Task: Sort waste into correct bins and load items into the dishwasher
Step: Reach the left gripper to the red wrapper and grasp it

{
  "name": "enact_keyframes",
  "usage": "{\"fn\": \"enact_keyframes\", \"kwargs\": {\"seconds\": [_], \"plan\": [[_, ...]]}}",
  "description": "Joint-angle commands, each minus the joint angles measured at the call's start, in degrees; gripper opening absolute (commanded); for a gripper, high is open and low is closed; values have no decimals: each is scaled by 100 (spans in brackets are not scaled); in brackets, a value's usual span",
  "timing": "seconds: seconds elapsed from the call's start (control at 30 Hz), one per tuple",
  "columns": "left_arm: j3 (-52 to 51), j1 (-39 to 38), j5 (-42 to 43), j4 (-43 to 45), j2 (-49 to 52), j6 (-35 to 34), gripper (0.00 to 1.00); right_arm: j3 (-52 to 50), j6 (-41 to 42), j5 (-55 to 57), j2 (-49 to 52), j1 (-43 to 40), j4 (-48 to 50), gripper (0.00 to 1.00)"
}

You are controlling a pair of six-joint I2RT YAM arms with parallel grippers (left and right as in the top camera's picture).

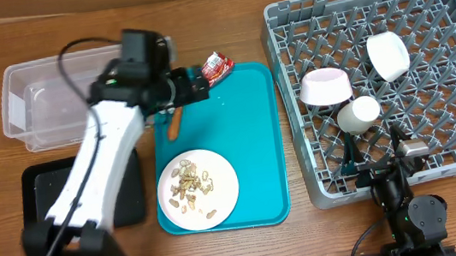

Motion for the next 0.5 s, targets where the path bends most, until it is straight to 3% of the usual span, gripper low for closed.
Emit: {"fn": "enact_keyframes", "kwargs": {"seconds": [0.0,0.23,0.47], "plan": [[175,-365,-1150,402,404,476,100,-57,22,-2,-63,-17,44,100],[175,-728,-1440,1598,1561,1145,95,-57,22,-2,-63,-17,44,100],[175,-752,-1722,2533,2100,1176,89,-57,22,-2,-63,-17,44,100]]}}
